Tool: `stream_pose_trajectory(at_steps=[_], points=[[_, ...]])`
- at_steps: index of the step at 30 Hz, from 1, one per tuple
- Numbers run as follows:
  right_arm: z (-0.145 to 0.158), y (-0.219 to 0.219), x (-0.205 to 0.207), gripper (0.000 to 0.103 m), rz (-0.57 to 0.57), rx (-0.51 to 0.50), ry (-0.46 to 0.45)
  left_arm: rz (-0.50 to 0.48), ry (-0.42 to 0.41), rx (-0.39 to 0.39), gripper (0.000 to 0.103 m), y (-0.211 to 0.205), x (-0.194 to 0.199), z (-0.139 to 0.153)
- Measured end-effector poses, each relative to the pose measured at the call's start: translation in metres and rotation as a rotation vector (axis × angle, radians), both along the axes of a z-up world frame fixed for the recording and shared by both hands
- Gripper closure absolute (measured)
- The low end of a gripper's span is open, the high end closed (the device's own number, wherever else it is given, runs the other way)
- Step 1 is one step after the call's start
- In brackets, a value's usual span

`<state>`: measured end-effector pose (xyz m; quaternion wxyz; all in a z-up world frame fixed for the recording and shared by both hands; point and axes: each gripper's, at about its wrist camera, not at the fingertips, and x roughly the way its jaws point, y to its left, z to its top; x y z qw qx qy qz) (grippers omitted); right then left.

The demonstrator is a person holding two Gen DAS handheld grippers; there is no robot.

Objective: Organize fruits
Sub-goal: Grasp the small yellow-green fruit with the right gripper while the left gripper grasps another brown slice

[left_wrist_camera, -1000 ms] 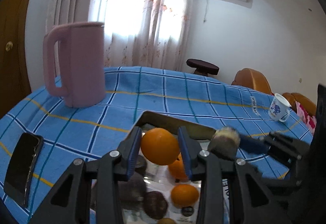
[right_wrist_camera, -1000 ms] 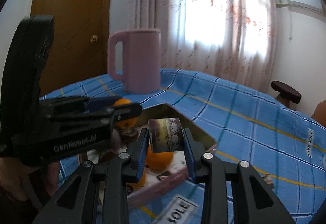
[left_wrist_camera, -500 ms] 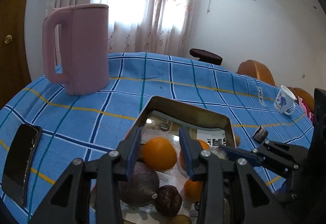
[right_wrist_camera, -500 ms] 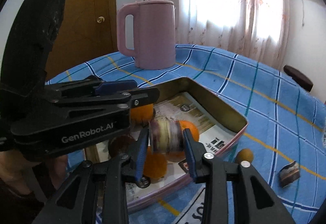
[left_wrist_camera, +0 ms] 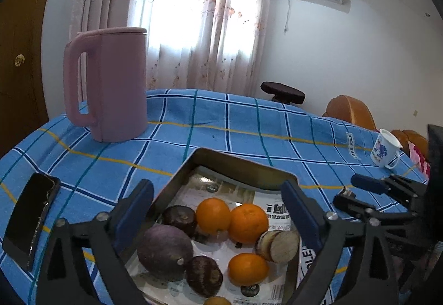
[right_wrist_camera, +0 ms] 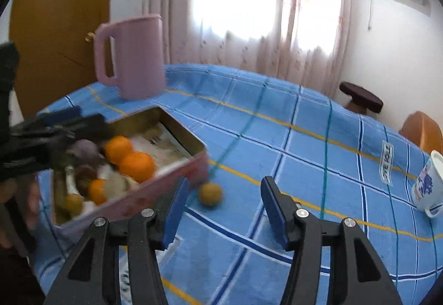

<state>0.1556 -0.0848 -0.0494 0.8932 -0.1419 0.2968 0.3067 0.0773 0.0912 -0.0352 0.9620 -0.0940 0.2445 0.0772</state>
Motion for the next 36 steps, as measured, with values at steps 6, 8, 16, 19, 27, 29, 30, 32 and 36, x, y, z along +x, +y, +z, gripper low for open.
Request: stream_pose_trajectory(at_steps=[6,8,16,19,27,29,30,32,36], points=[[-0.019,0.027,0.017,0.047,0.043,-0.090,0.051,0.009,-0.008,0.011,0.002,-0.001,0.000,0.005],[-0.026,0.034,0.023,0.047,0.049,-0.121,0.078,0.014,-0.011,0.011,0.002,0.000,0.000,0.005],[-0.033,0.037,0.034,0.074,0.054,-0.099,0.142,0.009,-0.013,0.005,0.002,0.000,-0.001,0.007],[-0.022,0.018,0.024,0.074,0.029,-0.037,0.114,-0.010,-0.015,0.016,0.002,-0.011,0.001,0.011],[0.006,-0.075,0.024,0.074,-0.218,0.070,0.025,-0.159,0.009,0.078,0.002,-0.083,0.025,0.019],[0.004,-0.096,0.030,0.074,-0.292,0.067,0.019,-0.210,0.041,0.075,0.002,-0.102,0.037,0.014],[0.003,-0.103,0.032,0.074,-0.316,0.063,0.018,-0.231,0.073,0.081,0.002,-0.114,0.046,0.009],[0.001,-0.119,0.038,0.074,-0.358,0.061,0.023,-0.256,0.103,0.096,0.002,-0.129,0.055,0.002],[-0.005,-0.142,0.044,0.074,-0.403,0.066,0.040,-0.330,0.179,0.097,0.002,-0.160,0.081,-0.015]])
